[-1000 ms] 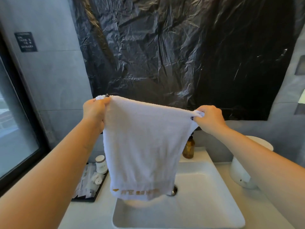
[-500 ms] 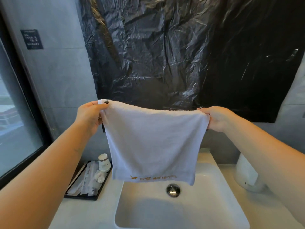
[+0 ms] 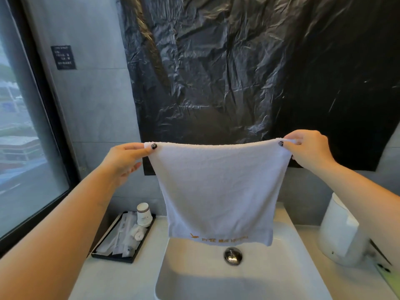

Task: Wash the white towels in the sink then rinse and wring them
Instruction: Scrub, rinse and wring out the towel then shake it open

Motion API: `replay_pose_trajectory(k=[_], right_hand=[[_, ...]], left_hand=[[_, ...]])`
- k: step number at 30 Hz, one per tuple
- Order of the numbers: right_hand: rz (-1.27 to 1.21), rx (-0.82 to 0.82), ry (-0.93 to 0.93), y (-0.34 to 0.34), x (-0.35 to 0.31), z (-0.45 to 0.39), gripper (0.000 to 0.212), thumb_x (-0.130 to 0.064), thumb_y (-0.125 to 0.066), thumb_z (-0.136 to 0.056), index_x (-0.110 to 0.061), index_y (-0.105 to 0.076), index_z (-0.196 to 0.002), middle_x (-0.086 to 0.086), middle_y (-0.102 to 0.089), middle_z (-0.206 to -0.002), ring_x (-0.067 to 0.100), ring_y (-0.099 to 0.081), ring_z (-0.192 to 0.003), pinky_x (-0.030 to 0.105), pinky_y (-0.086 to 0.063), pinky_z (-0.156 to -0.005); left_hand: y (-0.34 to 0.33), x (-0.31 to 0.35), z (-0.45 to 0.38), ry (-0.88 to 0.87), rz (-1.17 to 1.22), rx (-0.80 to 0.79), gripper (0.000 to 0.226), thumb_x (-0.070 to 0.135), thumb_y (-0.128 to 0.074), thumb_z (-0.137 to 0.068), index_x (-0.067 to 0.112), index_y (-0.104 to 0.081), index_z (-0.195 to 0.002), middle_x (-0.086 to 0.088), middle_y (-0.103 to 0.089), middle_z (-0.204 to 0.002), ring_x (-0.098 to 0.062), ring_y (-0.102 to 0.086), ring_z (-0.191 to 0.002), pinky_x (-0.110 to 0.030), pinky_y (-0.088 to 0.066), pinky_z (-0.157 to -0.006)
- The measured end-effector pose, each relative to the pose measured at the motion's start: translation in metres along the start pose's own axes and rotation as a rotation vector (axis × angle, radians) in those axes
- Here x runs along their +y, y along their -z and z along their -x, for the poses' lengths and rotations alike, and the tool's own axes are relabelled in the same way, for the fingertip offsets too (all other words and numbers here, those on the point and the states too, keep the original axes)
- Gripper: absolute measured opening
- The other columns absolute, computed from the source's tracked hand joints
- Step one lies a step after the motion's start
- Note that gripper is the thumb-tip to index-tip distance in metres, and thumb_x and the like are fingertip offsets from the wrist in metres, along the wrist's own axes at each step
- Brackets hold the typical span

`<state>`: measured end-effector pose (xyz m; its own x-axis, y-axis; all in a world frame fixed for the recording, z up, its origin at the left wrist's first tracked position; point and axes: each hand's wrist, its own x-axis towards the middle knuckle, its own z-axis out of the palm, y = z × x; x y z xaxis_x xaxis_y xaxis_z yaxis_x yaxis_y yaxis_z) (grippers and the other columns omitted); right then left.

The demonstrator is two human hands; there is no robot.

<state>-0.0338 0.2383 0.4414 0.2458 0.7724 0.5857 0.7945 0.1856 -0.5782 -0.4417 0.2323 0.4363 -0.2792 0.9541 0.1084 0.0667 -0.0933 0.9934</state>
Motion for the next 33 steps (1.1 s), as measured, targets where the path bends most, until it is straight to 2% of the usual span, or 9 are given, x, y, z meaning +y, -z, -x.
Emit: replay_pose_trajectory(k=[8, 11, 16, 20, 24, 27, 29, 31, 33], right_hand=[[0.093, 0.064, 0.08, 0.003, 0.02, -0.003, 0.019, -0.023, -0.055, -0.098, -0.013, -0.065, -0.111, 0.011, -0.057, -0.113, 0.022, -0.055, -0.095, 0.034, -0.049, -0.076], [-0.015, -0.002, -0.018, 0.004, 0.026, -0.002, 0.017, -0.023, -0.053, -0.099, -0.013, -0.063, -0.109, 0.006, -0.063, -0.097, 0.022, -0.06, -0.09, 0.033, -0.054, -0.07], [0.038, -0.078, -0.139, -0.007, 0.026, 0.003, 0.018, -0.019, -0.052, -0.097, -0.011, -0.065, -0.088, 0.004, -0.06, -0.078, 0.024, -0.059, -0.079, 0.021, -0.033, -0.053], [-0.056, 0.0, -0.122, -0.005, 0.02, 0.014, 0.012, -0.018, -0.05, -0.099, -0.013, -0.06, -0.099, 0.003, -0.059, -0.093, 0.02, -0.054, -0.088, 0.02, -0.035, -0.058], [-0.234, 0.011, 0.023, 0.019, 0.003, 0.023, 0.011, -0.025, -0.053, -0.099, -0.017, -0.059, -0.102, -0.006, -0.058, -0.09, 0.015, -0.056, -0.088, 0.023, -0.043, -0.063], [-0.526, -0.044, 0.081, 0.051, -0.019, 0.028, 0.011, -0.021, -0.052, -0.1, -0.018, -0.063, -0.101, 0.0, -0.064, -0.093, 0.017, -0.063, -0.09, 0.032, -0.056, -0.073], [-0.875, -0.077, 0.101, 0.077, -0.042, 0.034, 0.017, -0.012, -0.049, -0.1, -0.018, -0.064, -0.097, 0.001, -0.067, -0.088, 0.017, -0.066, -0.084, 0.03, -0.057, -0.072], [-1.198, -0.076, 0.16, 0.096, -0.059, 0.037, 0.027, -0.011, -0.042, -0.1, -0.021, -0.064, -0.088, -0.002, -0.065, -0.079, 0.012, -0.064, -0.075, 0.026, -0.056, -0.066], [-1.349, -0.091, 0.161, 0.096, -0.074, 0.037, 0.03, -0.019, -0.042, -0.101, -0.026, -0.064, -0.081, -0.004, -0.063, -0.074, 0.01, -0.061, -0.067, 0.025, -0.054, -0.06]], left_hand=[[-0.005, -0.029, 0.019, 0.062, 0.314, -0.255, 0.022, 0.018, -0.058, -0.096, 0.017, -0.072, -0.113, -0.003, -0.075, -0.106, -0.017, -0.073, -0.092, -0.036, -0.058, -0.077], [-0.015, -0.039, 0.02, 0.071, 0.355, -0.167, 0.025, 0.015, -0.062, -0.094, 0.014, -0.07, -0.118, -0.005, -0.074, -0.111, -0.017, -0.071, -0.091, -0.029, -0.06, -0.072], [-0.039, -0.053, 0.022, 0.181, 0.377, 0.082, 0.025, 0.009, -0.072, -0.087, 0.006, -0.067, -0.112, -0.012, -0.066, -0.117, -0.024, -0.066, -0.1, -0.034, -0.057, -0.076], [-0.045, -0.053, 0.029, 0.119, 0.361, 0.111, 0.01, 0.012, -0.068, -0.091, 0.013, -0.069, -0.101, -0.007, -0.068, -0.112, -0.024, -0.065, -0.102, -0.04, -0.055, -0.089], [-0.033, -0.03, 0.036, -0.076, 0.361, 0.006, 0.021, 0.016, -0.054, -0.1, 0.005, -0.068, -0.112, -0.005, -0.071, -0.101, -0.02, -0.065, -0.093, -0.033, -0.055, -0.076], [-0.023, 0.005, 0.043, -0.221, 0.418, -0.118, 0.022, 0.018, -0.046, -0.103, 0.011, -0.067, -0.101, 0.002, -0.071, -0.079, -0.012, -0.067, -0.07, -0.031, -0.057, -0.062], [-0.015, 0.03, 0.052, -0.339, 0.555, -0.27, 0.012, 0.027, -0.063, -0.09, 0.016, -0.064, -0.087, 0.001, -0.066, -0.073, -0.012, -0.064, -0.065, -0.027, -0.055, -0.061], [-0.011, 0.053, 0.06, -0.474, 0.68, -0.426, 0.027, 0.036, -0.081, -0.066, 0.02, -0.063, -0.079, 0.003, -0.063, -0.072, -0.011, -0.063, -0.065, -0.023, -0.054, -0.061], [-0.02, 0.068, 0.063, -0.536, 0.693, -0.479, 0.023, 0.035, -0.08, -0.064, 0.021, -0.063, -0.074, 0.006, -0.062, -0.067, -0.008, -0.062, -0.059, -0.02, -0.053, -0.057]])
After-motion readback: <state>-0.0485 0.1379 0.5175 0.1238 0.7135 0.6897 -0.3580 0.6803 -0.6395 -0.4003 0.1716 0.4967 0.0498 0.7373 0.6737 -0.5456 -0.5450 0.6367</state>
